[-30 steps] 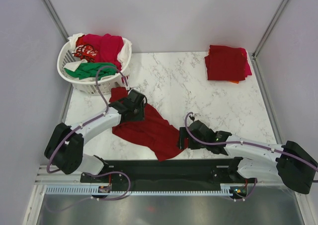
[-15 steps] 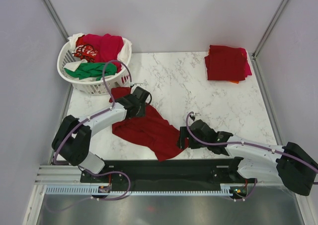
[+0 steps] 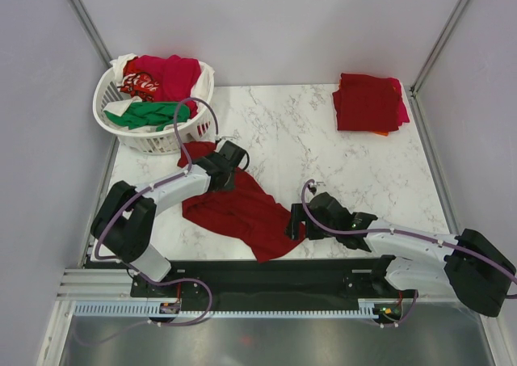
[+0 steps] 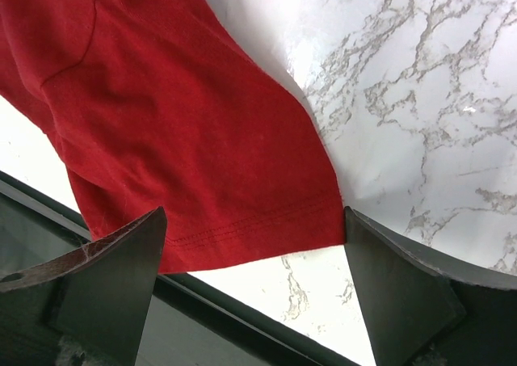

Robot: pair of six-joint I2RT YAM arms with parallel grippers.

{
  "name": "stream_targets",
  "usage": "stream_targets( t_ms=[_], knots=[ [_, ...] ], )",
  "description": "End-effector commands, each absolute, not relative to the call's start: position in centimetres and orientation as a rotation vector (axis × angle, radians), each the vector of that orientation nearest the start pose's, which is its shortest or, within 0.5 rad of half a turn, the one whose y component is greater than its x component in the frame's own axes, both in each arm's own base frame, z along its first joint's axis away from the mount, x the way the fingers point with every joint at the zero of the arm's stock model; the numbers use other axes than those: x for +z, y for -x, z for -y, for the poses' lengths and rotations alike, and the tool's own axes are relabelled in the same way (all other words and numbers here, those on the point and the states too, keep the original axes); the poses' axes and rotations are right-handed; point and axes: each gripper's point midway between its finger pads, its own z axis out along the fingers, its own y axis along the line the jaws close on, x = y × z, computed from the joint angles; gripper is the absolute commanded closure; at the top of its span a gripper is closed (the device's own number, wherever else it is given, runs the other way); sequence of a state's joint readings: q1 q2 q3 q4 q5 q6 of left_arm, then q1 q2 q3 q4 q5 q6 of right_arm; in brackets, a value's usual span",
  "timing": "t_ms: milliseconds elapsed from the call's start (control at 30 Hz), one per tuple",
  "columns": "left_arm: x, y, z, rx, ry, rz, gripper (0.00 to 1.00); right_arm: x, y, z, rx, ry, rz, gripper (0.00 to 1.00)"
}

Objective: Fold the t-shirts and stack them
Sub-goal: Flatten the tshirt out

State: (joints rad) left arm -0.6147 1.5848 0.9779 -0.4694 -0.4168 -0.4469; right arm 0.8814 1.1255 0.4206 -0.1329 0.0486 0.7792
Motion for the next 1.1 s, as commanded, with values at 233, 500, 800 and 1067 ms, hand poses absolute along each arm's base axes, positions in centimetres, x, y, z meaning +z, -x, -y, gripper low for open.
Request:
stream_targets(
  t_ms=[233,500,800,1067],
  knots=[
    [6.9,-32.4,15.7,0.14,-0.096,-2.46,0.98,1.4,-15.2,-21.3,0.625,0.121,-2.585,0.02],
    [15.8,-31.4,15.1,-0.022,-0.001,-2.272,0.98,2.6,-15.4,-21.9,0.679,0.121,-2.563,0.02],
    [20.9,-28.3,11.1,-0.007,0.117,-2.165,0.98,2.2,-14.6,-22.5,0.723,0.132,-2.613,0.02],
    [19.1,-26.3,9.3,-0.002,0.177,-2.177,0.98,1.2,-14.4,-21.3,0.658,0.097,-2.629,0.07]
  ],
)
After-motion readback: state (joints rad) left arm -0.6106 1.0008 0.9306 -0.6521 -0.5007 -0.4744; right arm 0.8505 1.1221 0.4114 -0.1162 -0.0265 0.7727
